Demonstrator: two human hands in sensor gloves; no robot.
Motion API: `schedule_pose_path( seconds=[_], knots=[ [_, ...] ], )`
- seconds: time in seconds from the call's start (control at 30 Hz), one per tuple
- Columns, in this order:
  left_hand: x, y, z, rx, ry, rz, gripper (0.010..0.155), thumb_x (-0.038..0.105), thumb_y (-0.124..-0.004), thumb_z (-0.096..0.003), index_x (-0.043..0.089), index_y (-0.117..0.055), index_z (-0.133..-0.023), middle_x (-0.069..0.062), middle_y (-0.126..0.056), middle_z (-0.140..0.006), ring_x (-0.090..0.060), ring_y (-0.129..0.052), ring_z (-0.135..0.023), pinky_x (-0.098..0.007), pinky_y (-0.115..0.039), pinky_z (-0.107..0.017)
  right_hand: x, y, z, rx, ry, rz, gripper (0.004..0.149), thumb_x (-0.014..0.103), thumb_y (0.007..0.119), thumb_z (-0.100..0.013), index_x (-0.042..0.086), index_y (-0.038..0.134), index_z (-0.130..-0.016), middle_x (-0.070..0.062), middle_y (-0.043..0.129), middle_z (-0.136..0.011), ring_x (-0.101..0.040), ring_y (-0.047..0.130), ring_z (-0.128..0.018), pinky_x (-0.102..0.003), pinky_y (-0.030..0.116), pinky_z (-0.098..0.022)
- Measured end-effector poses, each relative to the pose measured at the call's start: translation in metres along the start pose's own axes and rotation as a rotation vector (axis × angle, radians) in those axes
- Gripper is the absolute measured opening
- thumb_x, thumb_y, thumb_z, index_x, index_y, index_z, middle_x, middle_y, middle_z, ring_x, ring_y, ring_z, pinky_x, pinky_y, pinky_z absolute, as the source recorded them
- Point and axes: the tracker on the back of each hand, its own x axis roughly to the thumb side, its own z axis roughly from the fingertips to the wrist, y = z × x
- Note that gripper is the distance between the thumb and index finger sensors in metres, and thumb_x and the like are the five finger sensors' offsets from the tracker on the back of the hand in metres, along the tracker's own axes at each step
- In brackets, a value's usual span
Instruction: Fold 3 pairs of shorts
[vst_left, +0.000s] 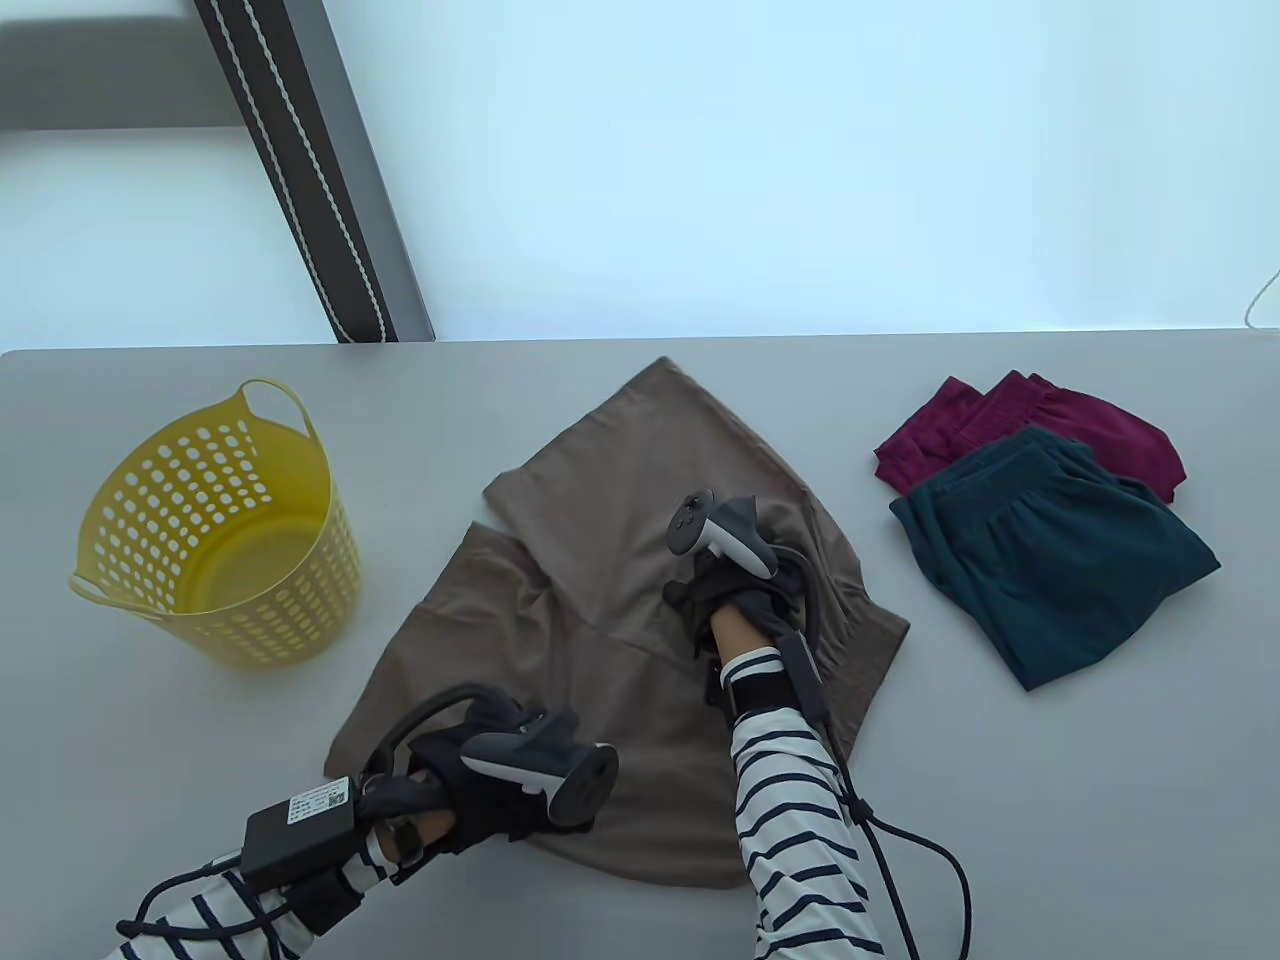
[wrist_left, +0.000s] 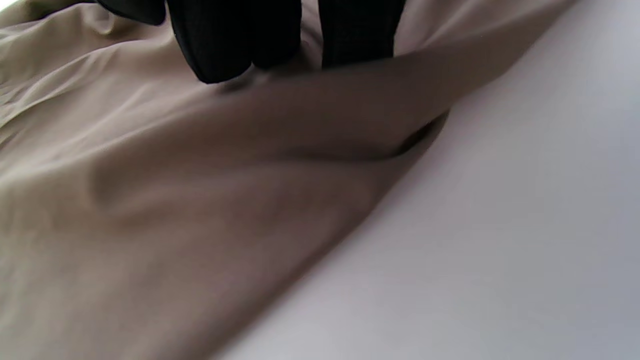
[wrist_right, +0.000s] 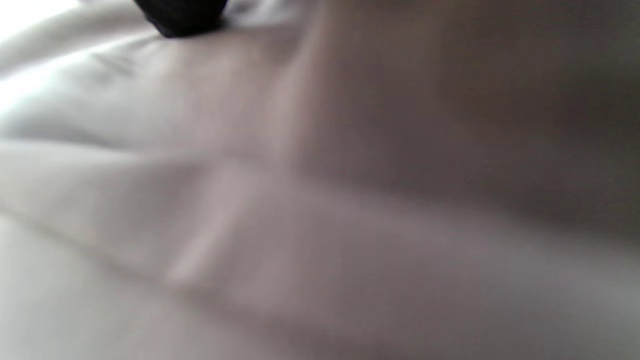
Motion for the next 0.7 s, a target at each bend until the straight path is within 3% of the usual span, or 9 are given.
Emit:
schedule_pose_path(
  seconds=[0.13,0.23,0.27,0.37,0.43,0.5,0.6,0.7],
  knots=[
    [0.003,-0.003,0.005,-0.028,-0.033,0.015,0.091,0.066,-0.022,-0.0399,0.020,-0.080,-0.093,-0.026,-0.059,-0.117,-0.051,-0.076,-0.096,-0.072,-0.054,-0.072,0.003,0.006,0.000,-0.021,-0.078,0.006,0.064,0.053,0.051,-0.050,0.040,0.009,-0.097,-0.011,-0.010,-0.098,-0.044,-0.008,-0.088,-0.060,0.009,-0.064],
    [-0.012,0.004,0.008,-0.036,-0.055,0.126,0.092,0.066,-0.022,-0.0398,0.018,-0.077,-0.096,-0.028,-0.060,-0.117,-0.052,-0.076,-0.095,-0.072,-0.054,-0.071,0.002,0.004,0.008,-0.046,-0.127,0.004,0.074,0.055,0.048,-0.049,0.032,-0.003,-0.097,-0.011,-0.010,-0.098,-0.045,-0.007,-0.088,-0.060,0.010,-0.064],
    [-0.016,0.008,0.011,-0.016,-0.036,0.137,0.093,0.066,-0.021,-0.0400,0.016,-0.073,-0.099,-0.031,-0.058,-0.117,-0.053,-0.074,-0.095,-0.073,-0.053,-0.071,0.001,0.002,0.012,-0.065,-0.151,-0.010,0.076,0.055,0.047,-0.049,0.029,-0.006,-0.097,-0.013,-0.011,-0.098,-0.045,-0.007,-0.088,-0.060,0.010,-0.064],
    [-0.037,0.038,0.028,0.211,0.159,0.057,0.097,0.066,-0.020,-0.0399,0.007,-0.050,-0.111,-0.038,-0.049,-0.118,-0.055,-0.071,-0.097,-0.075,-0.051,-0.071,-0.009,-0.012,0.033,-0.205,-0.221,-0.045,0.079,0.056,0.047,-0.049,0.023,-0.006,-0.098,-0.018,-0.007,-0.099,-0.049,-0.002,-0.089,-0.061,0.015,-0.063],
    [-0.054,0.065,0.037,0.412,0.315,0.006,0.100,0.065,-0.020,-0.0399,-0.003,-0.020,-0.113,-0.044,-0.036,-0.118,-0.056,-0.068,-0.098,-0.075,-0.050,-0.071,-0.022,-0.026,0.052,-0.280,-0.214,-0.030,0.081,0.056,0.046,-0.049,0.015,-0.001,-0.100,-0.025,0.000,-0.099,-0.056,0.010,-0.088,-0.063,0.026,-0.062],
    [-0.069,0.088,0.034,0.521,0.416,-0.012,0.103,0.065,-0.018,-0.0399,-0.013,-0.005,-0.106,-0.049,-0.028,-0.116,-0.057,-0.068,-0.098,-0.076,-0.050,-0.071,-0.036,-0.038,0.070,-0.334,-0.191,-0.014,0.082,0.056,0.047,-0.049,0.008,0.007,-0.102,-0.030,0.010,-0.100,-0.059,0.022,-0.088,-0.063,0.037,-0.061],
    [-0.090,0.107,0.012,0.518,0.490,0.016,0.101,0.064,-0.017,-0.0395,-0.013,0.001,-0.103,-0.048,-0.021,-0.116,-0.058,-0.065,-0.100,-0.076,-0.048,-0.072,-0.055,-0.048,0.096,-0.373,-0.124,0.034,0.082,0.054,0.051,-0.051,-0.007,0.035,-0.103,-0.038,0.048,-0.096,-0.057,0.059,-0.082,-0.059,0.061,-0.054],
    [-0.109,0.105,-0.027,0.378,0.489,0.066,0.086,0.058,-0.017,-0.0451,0.002,-0.002,-0.108,-0.040,-0.010,-0.116,-0.057,-0.061,-0.102,-0.075,-0.044,-0.073,-0.066,-0.041,0.110,-0.279,-0.061,0.124,0.075,0.049,0.055,-0.052,-0.012,0.059,-0.095,-0.037,0.073,-0.083,-0.054,0.084,-0.066,-0.055,0.076,-0.043]
  ],
)
